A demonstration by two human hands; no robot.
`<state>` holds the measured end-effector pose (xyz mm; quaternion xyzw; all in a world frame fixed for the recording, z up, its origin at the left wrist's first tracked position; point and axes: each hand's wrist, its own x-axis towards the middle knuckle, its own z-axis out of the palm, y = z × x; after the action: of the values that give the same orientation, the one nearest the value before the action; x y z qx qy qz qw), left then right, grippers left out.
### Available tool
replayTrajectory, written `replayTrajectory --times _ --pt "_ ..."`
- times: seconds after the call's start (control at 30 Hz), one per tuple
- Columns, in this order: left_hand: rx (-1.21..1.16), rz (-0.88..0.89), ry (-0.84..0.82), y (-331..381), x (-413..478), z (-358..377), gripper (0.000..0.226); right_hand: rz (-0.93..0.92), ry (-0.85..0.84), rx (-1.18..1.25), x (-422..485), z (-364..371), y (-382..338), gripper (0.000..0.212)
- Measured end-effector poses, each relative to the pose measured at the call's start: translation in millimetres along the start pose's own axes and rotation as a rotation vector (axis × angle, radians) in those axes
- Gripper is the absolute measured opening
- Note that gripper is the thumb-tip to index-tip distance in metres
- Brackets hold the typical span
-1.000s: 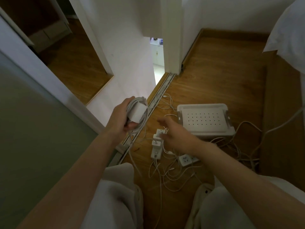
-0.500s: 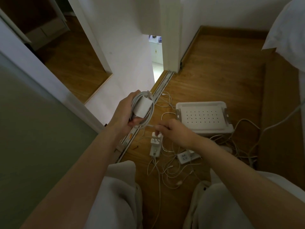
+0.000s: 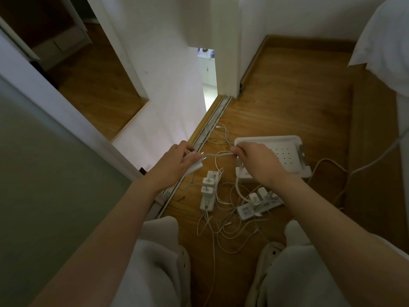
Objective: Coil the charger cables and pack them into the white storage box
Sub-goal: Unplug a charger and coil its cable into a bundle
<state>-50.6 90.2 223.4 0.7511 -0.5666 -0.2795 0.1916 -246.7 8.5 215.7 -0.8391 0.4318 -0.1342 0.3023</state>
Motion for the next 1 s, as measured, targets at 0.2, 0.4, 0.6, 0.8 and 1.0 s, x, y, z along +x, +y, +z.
replayTrajectory --times 0.2,0.4,0.6,0.8,1.0 --pt "0.041 0.032 0.070 -5.5 7.8 12.5 0.031 -0.006 0.053 0.211 -4.4 -0.4 -15.4 0.026" --pt "0.033 0.035 0.310 7.1 11.5 21.9 0.030 -0.083 -0.011 0.240 -16.3 11.0 -30.1 0.015" --pt "-0.445 -0.203 0.416 19.2 23.9 18.4 0.021 -0.177 -0.204 -0.016 -36.7 33.6 -46.8 0.021" --pt "-0.900 -0.323 0.327 30.2 25.8 20.8 0.028 -0.407 -0.104 -0.255 -33.4 51.7 -39.1 0.023" --pt "-1.367 -0.364 0.312 34.5 22.4 12.3 0.027 -0.405 -0.081 0.071 -32.4 51.0 -35.8 0.020"
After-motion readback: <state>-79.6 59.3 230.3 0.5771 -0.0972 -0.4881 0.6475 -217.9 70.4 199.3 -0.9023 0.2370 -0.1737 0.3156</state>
